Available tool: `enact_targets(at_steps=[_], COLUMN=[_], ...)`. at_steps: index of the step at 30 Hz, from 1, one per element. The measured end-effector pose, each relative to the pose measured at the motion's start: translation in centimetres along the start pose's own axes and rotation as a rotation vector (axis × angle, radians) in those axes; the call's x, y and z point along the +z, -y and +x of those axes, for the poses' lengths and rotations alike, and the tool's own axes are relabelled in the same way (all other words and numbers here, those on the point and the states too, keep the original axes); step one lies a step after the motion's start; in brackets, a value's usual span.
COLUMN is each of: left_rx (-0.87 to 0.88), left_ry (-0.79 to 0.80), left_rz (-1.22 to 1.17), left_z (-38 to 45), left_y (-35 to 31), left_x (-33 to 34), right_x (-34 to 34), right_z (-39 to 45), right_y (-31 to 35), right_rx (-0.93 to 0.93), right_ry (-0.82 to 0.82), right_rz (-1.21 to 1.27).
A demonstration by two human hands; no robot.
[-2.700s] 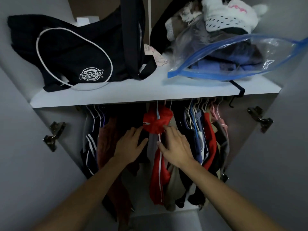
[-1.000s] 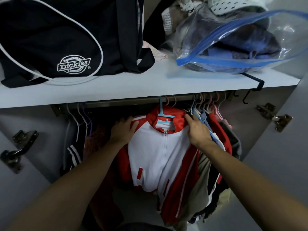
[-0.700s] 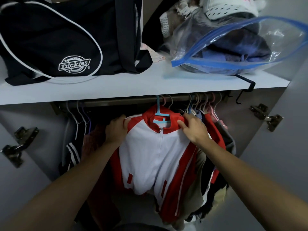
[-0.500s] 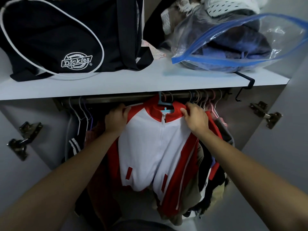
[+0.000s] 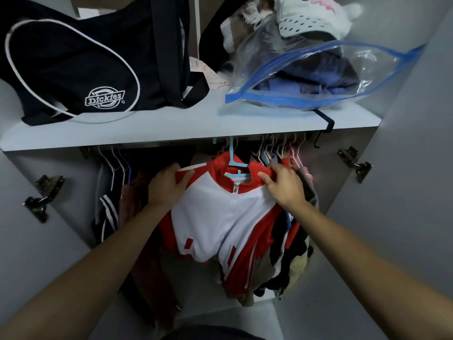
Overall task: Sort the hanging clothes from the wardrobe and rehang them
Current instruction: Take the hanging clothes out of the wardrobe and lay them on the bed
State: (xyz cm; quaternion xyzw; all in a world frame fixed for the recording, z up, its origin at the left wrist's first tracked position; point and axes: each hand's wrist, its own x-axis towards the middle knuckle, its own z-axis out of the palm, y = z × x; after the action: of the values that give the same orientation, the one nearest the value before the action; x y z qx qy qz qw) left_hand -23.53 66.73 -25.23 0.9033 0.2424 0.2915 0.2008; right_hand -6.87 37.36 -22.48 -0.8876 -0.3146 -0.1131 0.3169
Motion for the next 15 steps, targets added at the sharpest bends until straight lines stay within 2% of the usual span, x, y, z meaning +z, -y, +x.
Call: enact_targets(at_steps=[4, 7, 15], left_rx=[0.014, 0.047, 0.176], left_ry=[-0.011, -0.031, 0.036], left_rz=[-0.016, 0.000, 0.087], left_z=[-3.3, -5.7, -9.9], left_y=[-1.8, -3.4, -6.6], left_x=[-1.6, -3.3, -6.2], right_x=[-2.3, -3.7, -6.7], right_z=[-2.5, -4.7, -11.8], right_y=[-0.3, -0.2, -0.7], right_rx=[-0.019, 0.004, 0.097], right_ry=[0.035, -0.001, -0.060], right_rz=[0.057, 0.110, 0.232])
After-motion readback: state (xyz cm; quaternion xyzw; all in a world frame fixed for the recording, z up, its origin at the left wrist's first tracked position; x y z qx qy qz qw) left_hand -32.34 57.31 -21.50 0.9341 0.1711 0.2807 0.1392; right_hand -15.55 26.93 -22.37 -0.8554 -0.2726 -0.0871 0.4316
